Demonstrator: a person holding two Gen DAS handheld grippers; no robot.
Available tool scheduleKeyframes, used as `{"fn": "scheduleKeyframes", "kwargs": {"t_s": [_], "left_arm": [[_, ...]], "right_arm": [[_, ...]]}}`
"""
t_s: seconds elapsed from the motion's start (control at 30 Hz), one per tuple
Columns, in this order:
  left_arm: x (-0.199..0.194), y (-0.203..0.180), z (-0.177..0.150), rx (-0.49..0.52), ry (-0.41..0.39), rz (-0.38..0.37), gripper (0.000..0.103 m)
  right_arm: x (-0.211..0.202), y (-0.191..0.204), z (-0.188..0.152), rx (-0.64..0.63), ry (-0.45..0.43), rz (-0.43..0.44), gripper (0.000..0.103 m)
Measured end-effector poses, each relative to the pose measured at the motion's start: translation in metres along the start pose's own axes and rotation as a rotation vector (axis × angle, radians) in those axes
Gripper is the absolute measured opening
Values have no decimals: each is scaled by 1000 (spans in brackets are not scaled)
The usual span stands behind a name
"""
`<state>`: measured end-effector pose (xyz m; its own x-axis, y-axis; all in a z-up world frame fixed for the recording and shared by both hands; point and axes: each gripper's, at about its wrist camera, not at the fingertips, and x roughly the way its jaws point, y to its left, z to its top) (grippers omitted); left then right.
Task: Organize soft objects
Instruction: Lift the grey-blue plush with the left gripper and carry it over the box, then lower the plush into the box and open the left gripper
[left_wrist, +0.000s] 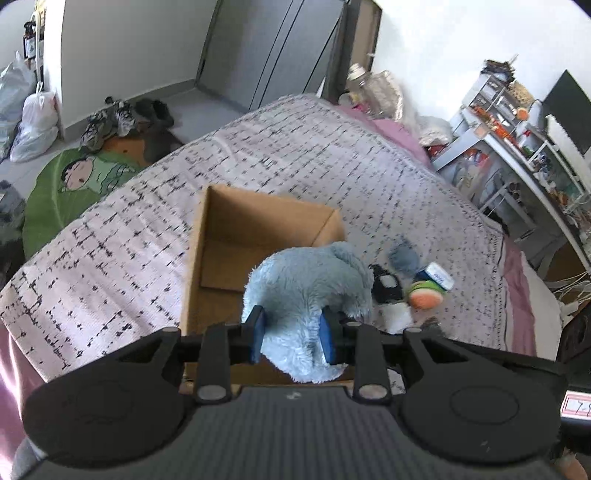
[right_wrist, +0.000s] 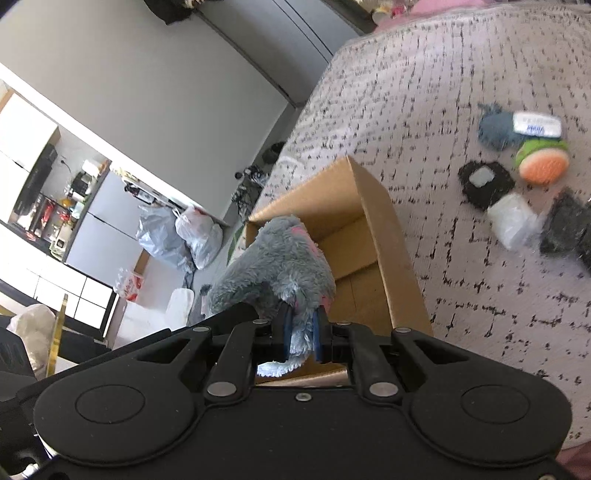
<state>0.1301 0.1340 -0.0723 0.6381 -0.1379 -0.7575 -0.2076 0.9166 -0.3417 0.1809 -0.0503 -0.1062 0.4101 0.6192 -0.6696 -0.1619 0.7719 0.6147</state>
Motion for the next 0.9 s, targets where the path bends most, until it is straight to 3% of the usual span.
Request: {"fn": "scheduleKeyframes", "kwargs": {"t_s": [0.23, 0.3, 0.47, 0.9], "left_arm": [[24, 20, -2, -42, 70, 57, 29], [28, 23, -2, -50, 81, 59, 29], [34, 22, -1, -44, 95, 62, 28], [20, 4, 3, -6, 79, 94, 34]], "right_arm": [[23, -4, -5, 10, 35, -36, 11], [28, -5, -5, 12, 46, -31, 3], [37, -4, -4, 4, 62, -34, 3], [13, -9, -2, 7, 47, -34, 4]]}}
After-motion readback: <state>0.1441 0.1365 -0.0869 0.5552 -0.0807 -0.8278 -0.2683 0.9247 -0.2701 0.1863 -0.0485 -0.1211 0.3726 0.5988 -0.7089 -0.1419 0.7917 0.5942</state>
